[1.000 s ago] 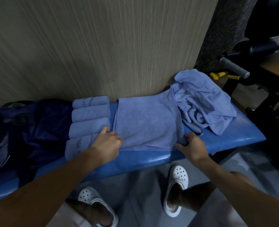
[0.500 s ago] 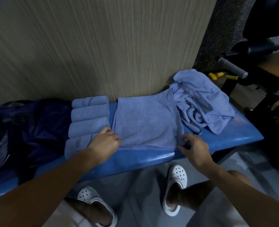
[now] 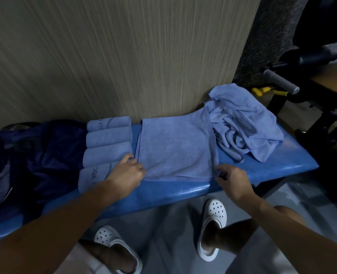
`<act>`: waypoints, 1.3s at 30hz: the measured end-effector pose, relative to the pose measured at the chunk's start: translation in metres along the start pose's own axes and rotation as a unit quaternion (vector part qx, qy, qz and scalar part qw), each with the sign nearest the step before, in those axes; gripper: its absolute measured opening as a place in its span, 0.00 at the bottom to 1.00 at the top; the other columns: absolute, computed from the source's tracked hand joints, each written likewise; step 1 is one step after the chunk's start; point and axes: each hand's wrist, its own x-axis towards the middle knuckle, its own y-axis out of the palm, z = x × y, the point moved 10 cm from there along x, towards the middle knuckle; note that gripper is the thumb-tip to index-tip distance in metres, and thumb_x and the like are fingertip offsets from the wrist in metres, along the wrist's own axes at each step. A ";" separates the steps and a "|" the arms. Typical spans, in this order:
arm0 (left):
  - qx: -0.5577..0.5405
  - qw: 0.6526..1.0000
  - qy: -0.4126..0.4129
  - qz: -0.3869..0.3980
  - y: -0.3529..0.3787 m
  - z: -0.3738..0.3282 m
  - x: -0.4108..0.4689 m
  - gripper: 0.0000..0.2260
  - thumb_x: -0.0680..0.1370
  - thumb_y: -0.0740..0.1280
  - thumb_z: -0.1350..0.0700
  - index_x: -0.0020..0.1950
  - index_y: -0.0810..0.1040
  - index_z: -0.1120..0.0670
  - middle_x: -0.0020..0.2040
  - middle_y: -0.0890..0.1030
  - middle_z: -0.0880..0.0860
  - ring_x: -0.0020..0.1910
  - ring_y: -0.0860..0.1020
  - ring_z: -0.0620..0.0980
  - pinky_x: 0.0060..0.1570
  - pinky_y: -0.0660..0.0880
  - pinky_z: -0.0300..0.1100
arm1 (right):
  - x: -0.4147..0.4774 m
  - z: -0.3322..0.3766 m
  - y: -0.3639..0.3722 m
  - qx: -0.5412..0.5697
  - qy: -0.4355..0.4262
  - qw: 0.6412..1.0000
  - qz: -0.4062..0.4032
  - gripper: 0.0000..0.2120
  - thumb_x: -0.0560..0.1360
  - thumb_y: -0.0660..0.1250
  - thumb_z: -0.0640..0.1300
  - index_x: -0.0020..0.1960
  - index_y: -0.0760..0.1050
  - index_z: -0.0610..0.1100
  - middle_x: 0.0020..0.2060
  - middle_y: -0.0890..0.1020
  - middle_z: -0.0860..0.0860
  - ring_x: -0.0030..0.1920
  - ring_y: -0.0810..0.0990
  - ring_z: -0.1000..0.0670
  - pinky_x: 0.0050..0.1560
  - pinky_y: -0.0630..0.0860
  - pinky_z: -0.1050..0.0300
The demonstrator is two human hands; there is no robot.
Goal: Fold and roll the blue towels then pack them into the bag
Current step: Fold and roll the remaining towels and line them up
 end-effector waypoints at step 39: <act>-0.622 0.549 -0.537 -0.156 -0.004 0.067 -0.051 0.07 0.73 0.74 0.64 0.50 0.81 0.61 0.48 0.82 0.58 0.49 0.80 0.54 0.51 0.76 0.42 | -0.006 -0.003 -0.007 0.569 0.251 0.782 -0.042 0.10 0.73 0.71 0.33 0.52 0.75 0.34 0.38 0.82 0.41 0.39 0.83 0.47 0.39 0.79 0.60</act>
